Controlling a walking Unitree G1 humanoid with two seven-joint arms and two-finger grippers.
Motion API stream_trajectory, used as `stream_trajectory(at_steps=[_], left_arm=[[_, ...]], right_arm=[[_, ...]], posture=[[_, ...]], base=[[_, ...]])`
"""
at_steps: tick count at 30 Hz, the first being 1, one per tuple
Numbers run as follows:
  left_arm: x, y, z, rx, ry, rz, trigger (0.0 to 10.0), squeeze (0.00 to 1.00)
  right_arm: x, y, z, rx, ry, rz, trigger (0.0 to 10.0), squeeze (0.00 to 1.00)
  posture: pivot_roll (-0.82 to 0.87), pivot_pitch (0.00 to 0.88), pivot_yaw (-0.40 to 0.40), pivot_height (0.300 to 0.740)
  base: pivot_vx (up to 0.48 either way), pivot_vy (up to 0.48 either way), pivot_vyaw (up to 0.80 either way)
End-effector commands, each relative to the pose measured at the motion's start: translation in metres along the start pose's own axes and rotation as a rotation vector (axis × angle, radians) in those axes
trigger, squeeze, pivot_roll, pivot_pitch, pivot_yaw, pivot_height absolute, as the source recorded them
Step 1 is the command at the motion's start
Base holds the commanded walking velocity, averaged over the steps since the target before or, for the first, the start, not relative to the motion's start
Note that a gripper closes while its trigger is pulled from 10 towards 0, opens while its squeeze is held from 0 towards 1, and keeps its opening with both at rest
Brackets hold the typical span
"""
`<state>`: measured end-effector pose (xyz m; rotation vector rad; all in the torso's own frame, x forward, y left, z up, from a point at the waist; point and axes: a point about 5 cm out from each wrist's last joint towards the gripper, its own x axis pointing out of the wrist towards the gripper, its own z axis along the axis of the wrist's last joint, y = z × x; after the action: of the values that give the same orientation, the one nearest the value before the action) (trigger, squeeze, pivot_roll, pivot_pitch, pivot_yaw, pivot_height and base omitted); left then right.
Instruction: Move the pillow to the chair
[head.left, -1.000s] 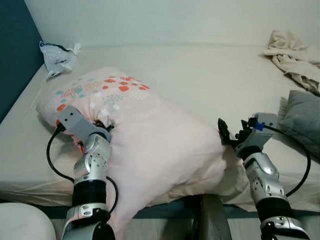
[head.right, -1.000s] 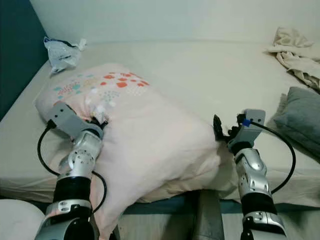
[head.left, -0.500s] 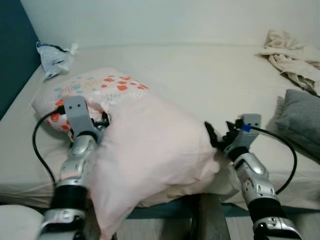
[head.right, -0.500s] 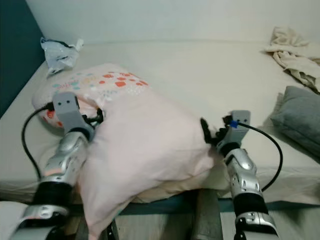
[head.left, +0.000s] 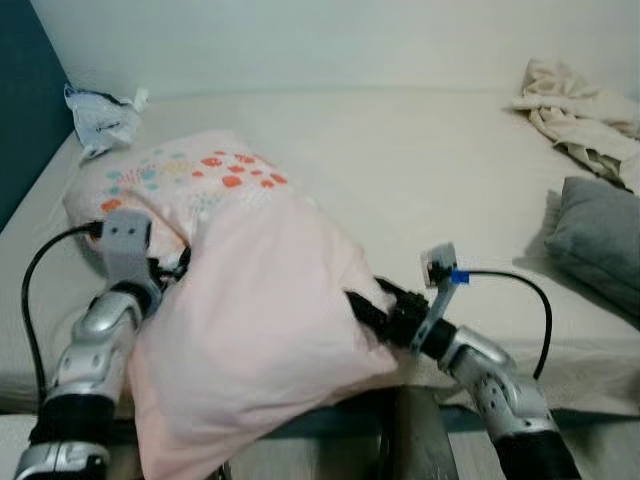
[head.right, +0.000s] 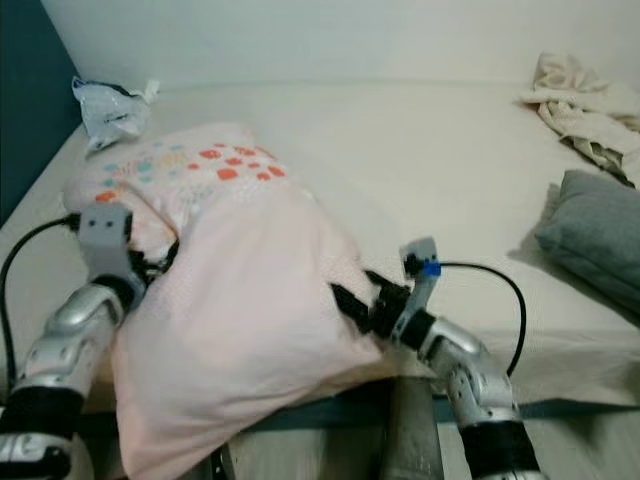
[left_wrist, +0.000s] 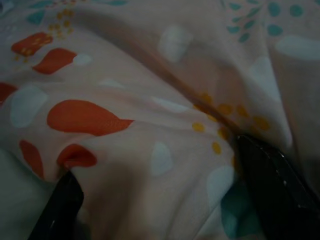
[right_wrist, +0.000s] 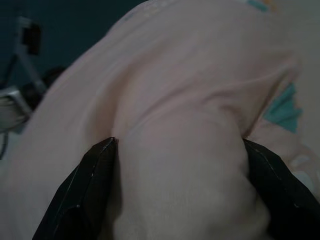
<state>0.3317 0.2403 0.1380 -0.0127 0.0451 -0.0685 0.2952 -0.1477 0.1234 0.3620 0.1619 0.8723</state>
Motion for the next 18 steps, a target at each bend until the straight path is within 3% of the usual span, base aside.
stream_trajectory(at_steps=[1,3,4,6,7,8,9,12,14,15,16,18], left_arm=[[-0.002,0.004,-0.01,-0.029,0.059,0.017,10.0,1.0],[-0.003,0.009,-0.012,-0.037,0.076,0.046,10.0,1.0],[-0.004,0.015,-0.014,-0.034,0.094,0.078,10.0,0.0],[-0.006,0.024,-0.017,-0.029,0.118,0.123,10.0,0.0],[-0.006,0.024,-0.017,-0.029,0.118,0.123,10.0,0.0],[-0.009,0.033,-0.019,-0.02,0.142,0.159,10.0,0.0],[-0.01,0.037,-0.02,-0.014,0.15,0.176,10.0,0.0],[-0.013,0.045,-0.023,-0.006,0.164,0.204,10.0,0.0],[-0.014,0.048,-0.023,-0.001,0.166,0.221,10.0,0.0],[-0.015,0.051,-0.022,0.01,0.162,0.235,10.0,0.0],[-0.015,0.051,-0.022,0.01,0.162,0.235,10.0,0.0],[-0.016,0.057,-0.018,0.02,0.146,0.259,10.0,0.0]], right_arm=[[0.002,0.013,0.007,0.035,-0.038,0.103,10.0,0.0],[-0.001,0.014,0.015,0.037,-0.081,0.111,10.0,0.0],[-0.004,0.0,0.035,0.021,-0.189,0.011,10.0,0.0],[-0.012,-0.022,0.066,0.013,-0.365,-0.166,10.0,0.0],[-0.012,-0.022,0.066,0.013,-0.365,-0.166,10.0,0.0],[-0.028,-0.047,0.094,-0.041,-0.485,-0.407,10.0,0.0],[-0.038,-0.061,0.105,-0.135,-0.494,-0.583,10.0,0.0],[-0.059,-0.076,0.12,-0.355,-0.427,-0.838,10.0,0.0],[-0.058,-0.073,0.123,-0.285,-0.481,-0.772,10.0,0.0],[-0.051,-0.066,0.122,-0.199,-0.505,-0.672,10.0,0.0],[-0.051,-0.066,0.122,-0.199,-0.505,-0.672,10.0,0.0],[-0.036,-0.05,0.119,-0.056,-0.53,-0.464,10.0,0.0]], posture=[[0.02,0.157,-0.019,0.513],[0.02,0.157,-0.019,0.513],[0.02,0.153,-0.018,0.513],[0.02,0.152,-0.017,0.513],[0.02,0.152,-0.017,0.513],[0.02,0.151,-0.017,0.513],[0.01,0.147,-0.016,0.513],[0.01,0.146,-0.018,0.513],[0.01,0.144,-0.02,0.513],[0.01,0.144,-0.022,0.513],[0.01,0.144,-0.022,0.513],[0.01,0.142,-0.023,0.513]], base=[[0.0,0.0,0.0],[0.0,0.0,0.0],[0.0,0.0,0.0],[0.0,0.0,0.0],[0.0,0.0,0.0],[0.0,0.0,0.0],[0.0,0.0,0.0],[0.0,0.0,0.0],[0.0,0.0,0.0],[0.0,0.0,0.0],[0.0,0.0,0.0],[0.0,0.0,0.0]])
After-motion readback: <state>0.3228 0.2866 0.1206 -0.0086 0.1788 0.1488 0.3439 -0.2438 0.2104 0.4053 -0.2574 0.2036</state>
